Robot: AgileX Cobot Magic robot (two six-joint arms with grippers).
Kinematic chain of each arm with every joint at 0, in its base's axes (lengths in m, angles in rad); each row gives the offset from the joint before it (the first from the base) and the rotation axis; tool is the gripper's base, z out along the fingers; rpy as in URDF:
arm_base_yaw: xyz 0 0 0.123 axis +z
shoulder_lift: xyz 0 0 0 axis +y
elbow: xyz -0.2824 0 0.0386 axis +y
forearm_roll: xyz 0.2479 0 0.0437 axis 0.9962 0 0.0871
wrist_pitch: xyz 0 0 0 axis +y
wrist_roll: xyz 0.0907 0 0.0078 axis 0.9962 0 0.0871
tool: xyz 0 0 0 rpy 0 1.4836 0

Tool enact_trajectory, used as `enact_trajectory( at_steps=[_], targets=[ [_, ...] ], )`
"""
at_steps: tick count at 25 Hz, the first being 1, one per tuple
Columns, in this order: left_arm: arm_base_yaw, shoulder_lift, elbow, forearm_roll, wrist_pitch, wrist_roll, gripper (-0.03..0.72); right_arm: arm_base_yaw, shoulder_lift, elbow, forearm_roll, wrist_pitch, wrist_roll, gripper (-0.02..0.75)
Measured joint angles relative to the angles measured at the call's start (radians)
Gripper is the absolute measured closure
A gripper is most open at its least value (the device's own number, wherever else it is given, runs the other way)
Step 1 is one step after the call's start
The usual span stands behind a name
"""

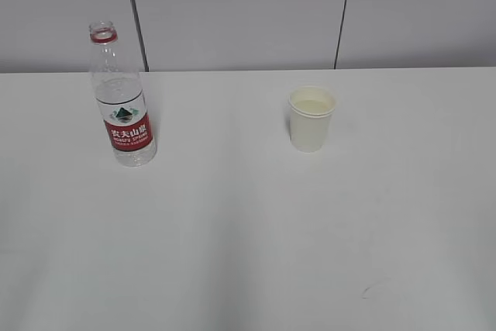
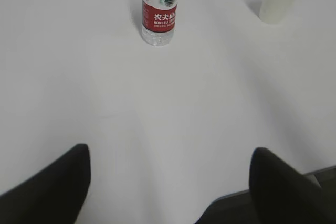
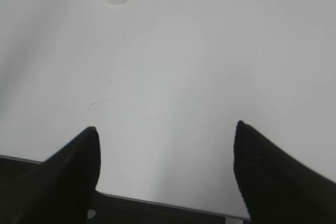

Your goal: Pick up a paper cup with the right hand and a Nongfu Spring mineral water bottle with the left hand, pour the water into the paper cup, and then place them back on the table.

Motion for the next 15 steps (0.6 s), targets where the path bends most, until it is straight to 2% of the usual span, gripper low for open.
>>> enact_trajectory(
  at_steps=[6, 11, 15],
  targets=[
    [0.0, 0.0, 0.0, 0.008, -0.002, 0.0, 0.124, 0.0, 0.0, 0.0, -0.002, -0.001, 0.0, 0.147],
    [0.0, 0.0, 0.0, 0.09, -0.002, 0.0, 0.124, -0.002, 0.0, 0.0, 0.004, -0.003, 0.0, 0.147],
    [0.0, 0.0, 0.0, 0.089, -0.002, 0.0, 0.124, -0.049, 0.0, 0.0, 0.008, -0.002, -0.001, 0.147]
  ],
)
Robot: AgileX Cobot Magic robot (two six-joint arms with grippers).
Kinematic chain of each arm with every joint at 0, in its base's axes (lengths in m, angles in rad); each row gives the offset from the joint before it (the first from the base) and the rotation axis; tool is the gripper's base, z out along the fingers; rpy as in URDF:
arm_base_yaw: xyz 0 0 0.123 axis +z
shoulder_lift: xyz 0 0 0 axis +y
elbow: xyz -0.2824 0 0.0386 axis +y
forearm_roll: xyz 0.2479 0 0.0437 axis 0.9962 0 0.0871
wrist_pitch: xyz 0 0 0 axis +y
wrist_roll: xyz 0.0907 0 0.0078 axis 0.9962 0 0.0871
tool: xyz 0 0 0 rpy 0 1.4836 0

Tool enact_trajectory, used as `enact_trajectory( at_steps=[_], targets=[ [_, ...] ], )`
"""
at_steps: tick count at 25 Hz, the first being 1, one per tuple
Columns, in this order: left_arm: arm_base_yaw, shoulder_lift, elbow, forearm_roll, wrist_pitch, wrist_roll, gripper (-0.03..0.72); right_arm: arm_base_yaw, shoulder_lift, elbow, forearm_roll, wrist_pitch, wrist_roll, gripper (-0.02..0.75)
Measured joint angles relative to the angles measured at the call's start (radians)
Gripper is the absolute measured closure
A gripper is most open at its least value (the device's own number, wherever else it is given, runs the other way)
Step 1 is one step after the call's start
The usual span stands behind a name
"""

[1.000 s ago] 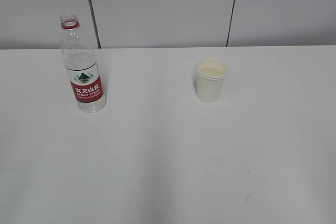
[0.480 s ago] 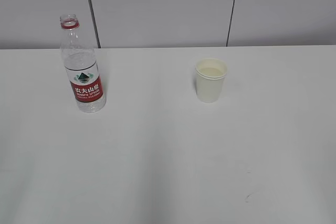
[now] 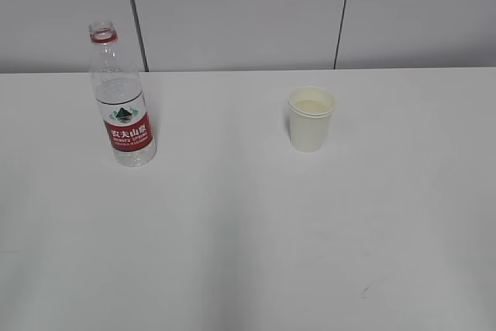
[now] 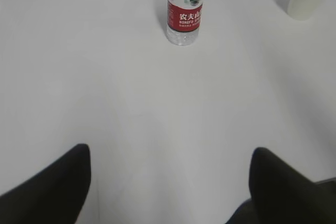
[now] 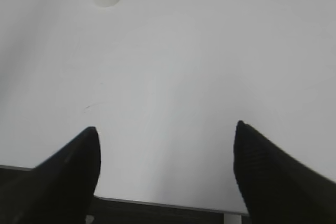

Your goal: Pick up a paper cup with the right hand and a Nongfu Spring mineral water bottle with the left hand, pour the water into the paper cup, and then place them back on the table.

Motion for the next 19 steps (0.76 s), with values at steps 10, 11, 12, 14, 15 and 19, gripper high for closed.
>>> enact_trajectory(
  at_steps=[10, 11, 12, 14, 15, 19],
  targets=[
    [0.0, 0.0, 0.0, -0.015, 0.0, 0.0, 0.124, -0.046, 0.0, 0.0, 0.002, 0.0, 0.0, 0.147],
    [0.0, 0.0, 0.0, -0.015, 0.0, 0.0, 0.124, -0.046, 0.0, 0.0, 0.002, 0.0, 0.0, 0.147],
    [0.0, 0.0, 0.0, -0.015, 0.0, 0.0, 0.124, -0.046, 0.0, 0.0, 0.002, 0.0, 0.0, 0.147],
    [0.0, 0.0, 0.0, -0.015, 0.0, 0.0, 0.124, -0.046, 0.0, 0.0, 0.002, 0.0, 0.0, 0.147],
    [0.0, 0.0, 0.0, -0.015, 0.0, 0.0, 0.124, -0.046, 0.0, 0.0, 0.002, 0.0, 0.0, 0.147],
    [0.0, 0.0, 0.0, -0.017, 0.0, 0.0, 0.124, -0.046, 0.0, 0.0, 0.002, 0.0, 0.0, 0.147]
  ],
)
